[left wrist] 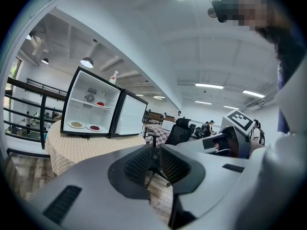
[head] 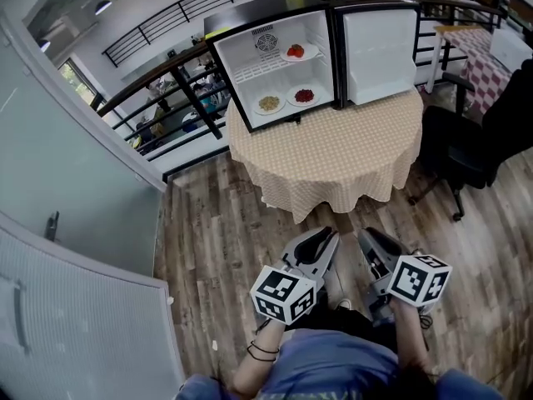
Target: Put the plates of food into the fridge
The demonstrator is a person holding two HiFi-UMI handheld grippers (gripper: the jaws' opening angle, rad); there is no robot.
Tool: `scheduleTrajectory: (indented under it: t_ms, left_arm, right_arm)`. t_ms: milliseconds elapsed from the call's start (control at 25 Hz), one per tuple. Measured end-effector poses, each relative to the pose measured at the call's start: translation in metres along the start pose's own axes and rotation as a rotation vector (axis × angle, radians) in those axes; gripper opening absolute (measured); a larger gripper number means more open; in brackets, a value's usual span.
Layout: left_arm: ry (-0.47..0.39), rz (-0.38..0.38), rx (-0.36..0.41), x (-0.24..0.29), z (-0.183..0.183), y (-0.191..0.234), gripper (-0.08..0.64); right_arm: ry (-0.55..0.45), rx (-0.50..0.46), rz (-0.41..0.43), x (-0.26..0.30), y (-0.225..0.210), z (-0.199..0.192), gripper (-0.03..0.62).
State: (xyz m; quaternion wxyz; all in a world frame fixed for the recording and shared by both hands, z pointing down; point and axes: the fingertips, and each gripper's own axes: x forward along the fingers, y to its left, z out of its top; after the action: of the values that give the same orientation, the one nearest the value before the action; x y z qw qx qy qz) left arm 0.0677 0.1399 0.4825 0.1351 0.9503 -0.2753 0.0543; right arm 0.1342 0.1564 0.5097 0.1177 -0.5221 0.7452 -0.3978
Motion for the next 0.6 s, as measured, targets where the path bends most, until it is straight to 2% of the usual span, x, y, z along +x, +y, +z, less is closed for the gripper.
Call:
scheduleTrajectory:
  t_ms: [280, 600]
  left_arm:
    - [0.012, -0.006, 0.001, -0.004, -0.003, -0.003, 0.061]
    - [0.01, 0.027, 0.0, -0.014, -0.008, 0.013, 0.061]
  right_arm:
    - [-0.009, 0.003, -0.001, -0.003, -0.002, -0.003, 0.086]
    - [-0.011, 0.001, -0.02, 0.001, -0.002, -0.002, 0.086]
